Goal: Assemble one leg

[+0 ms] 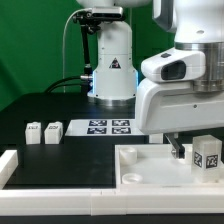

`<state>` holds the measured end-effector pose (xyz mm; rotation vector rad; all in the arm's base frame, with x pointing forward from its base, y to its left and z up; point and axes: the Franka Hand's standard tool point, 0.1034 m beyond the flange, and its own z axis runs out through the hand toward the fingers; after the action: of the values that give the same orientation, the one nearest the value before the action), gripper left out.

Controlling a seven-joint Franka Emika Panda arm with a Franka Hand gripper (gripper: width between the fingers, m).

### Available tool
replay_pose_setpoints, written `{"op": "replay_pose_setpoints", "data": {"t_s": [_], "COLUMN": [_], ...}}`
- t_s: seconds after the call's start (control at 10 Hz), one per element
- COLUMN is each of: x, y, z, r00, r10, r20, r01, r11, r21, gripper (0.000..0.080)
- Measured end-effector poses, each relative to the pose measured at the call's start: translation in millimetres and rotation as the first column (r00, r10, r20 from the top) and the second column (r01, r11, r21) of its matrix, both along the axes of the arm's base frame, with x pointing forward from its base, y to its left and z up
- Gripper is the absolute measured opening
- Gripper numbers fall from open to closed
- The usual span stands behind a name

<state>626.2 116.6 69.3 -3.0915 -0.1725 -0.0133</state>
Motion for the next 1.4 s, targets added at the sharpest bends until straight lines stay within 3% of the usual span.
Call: {"op": "replay_pose_setpoints", "data": {"t_s": [0.5,0.7,0.8,0.9,1.3,1.4], "x": [0.0,0.0,0.0,0.0,0.0,-0.4], "y": [-0.5,-0.5,-0.5,-0.5,1.1,3.4], "z": [-0.2,-0.3,-0.2,-0.3,-0.4,-0.4], "r00": [1.0,1.0,1.0,1.0,0.976,0.922], "r10": [-0.001,-0.001,-0.001,-0.001,-0.218,-0.386], "r20": [0.0,0.0,0.0,0.0,-0.009,-0.018], "r01": [0.001,0.001,0.001,0.001,0.218,0.386], "r11": [1.0,1.0,1.0,1.0,0.976,0.923], "r21": [0.0,0.0,0.0,0.0,0.003,0.002], "gripper": [0.0649,0.0405,0.0405,0.029,0.029,0.029]}}
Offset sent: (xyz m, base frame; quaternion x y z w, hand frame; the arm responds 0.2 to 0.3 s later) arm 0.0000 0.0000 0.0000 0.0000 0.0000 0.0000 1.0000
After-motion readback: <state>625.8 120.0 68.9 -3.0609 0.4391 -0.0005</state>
